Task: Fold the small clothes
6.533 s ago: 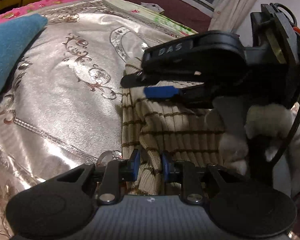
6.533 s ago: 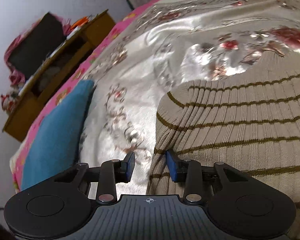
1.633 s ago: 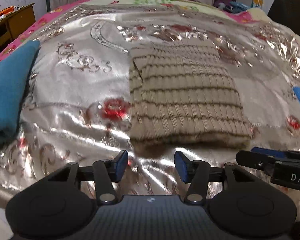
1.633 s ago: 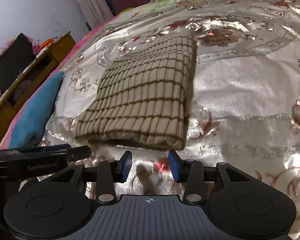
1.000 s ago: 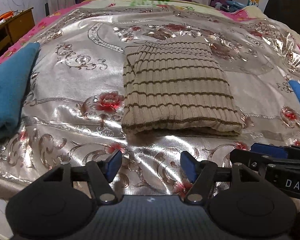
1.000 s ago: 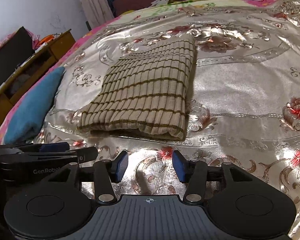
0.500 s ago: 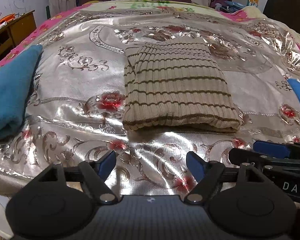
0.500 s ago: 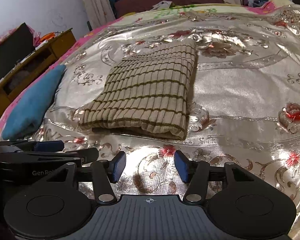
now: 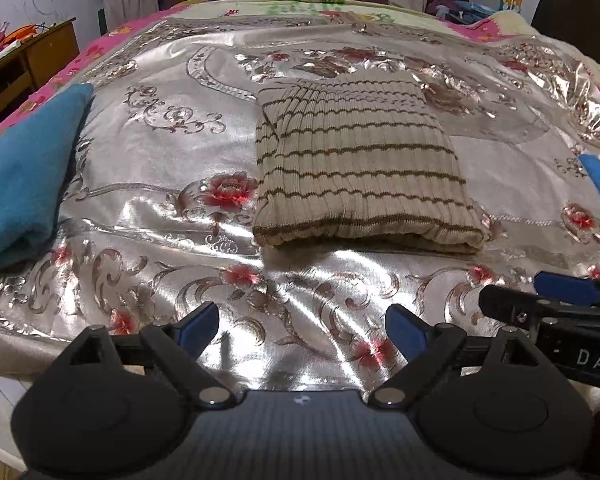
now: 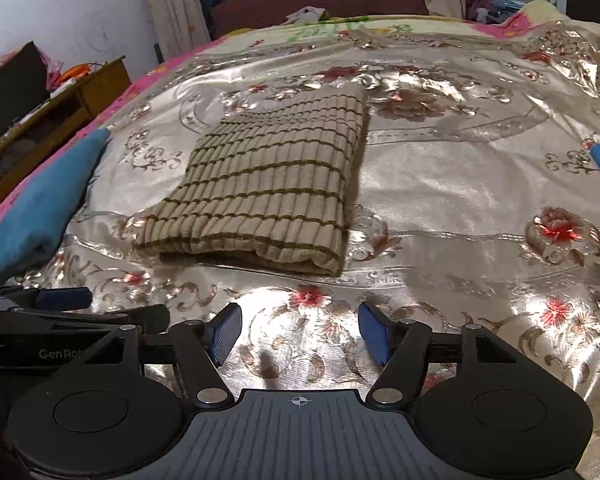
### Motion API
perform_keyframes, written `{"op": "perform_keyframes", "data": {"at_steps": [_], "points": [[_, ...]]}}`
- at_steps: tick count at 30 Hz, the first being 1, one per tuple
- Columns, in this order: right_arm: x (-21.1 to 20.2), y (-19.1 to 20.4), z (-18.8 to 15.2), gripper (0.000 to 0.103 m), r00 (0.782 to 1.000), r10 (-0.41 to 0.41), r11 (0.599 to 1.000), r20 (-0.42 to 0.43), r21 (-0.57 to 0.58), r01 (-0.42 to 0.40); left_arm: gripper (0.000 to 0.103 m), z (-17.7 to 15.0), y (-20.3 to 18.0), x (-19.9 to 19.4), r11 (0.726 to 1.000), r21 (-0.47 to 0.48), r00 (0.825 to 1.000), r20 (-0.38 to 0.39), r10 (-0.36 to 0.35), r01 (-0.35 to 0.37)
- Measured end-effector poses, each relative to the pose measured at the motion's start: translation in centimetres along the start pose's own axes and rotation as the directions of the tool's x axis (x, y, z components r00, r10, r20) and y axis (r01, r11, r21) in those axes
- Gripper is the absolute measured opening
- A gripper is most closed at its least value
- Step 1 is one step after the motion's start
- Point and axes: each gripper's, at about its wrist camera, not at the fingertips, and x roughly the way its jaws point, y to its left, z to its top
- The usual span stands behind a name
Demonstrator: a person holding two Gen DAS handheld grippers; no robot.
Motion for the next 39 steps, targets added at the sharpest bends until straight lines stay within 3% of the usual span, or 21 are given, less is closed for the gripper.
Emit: {"op": "perform_keyframes", "data": {"at_steps": [39], "points": [[-0.43, -0.13, -0.58, 0.082, 0.999, -0.051, 0.999, -0.006, 0.008, 0.052, 0.099, -0.49, 0.43, -0.23, 0.999, -0.027, 1.000, -0.002, -0.017, 0.017]]}}
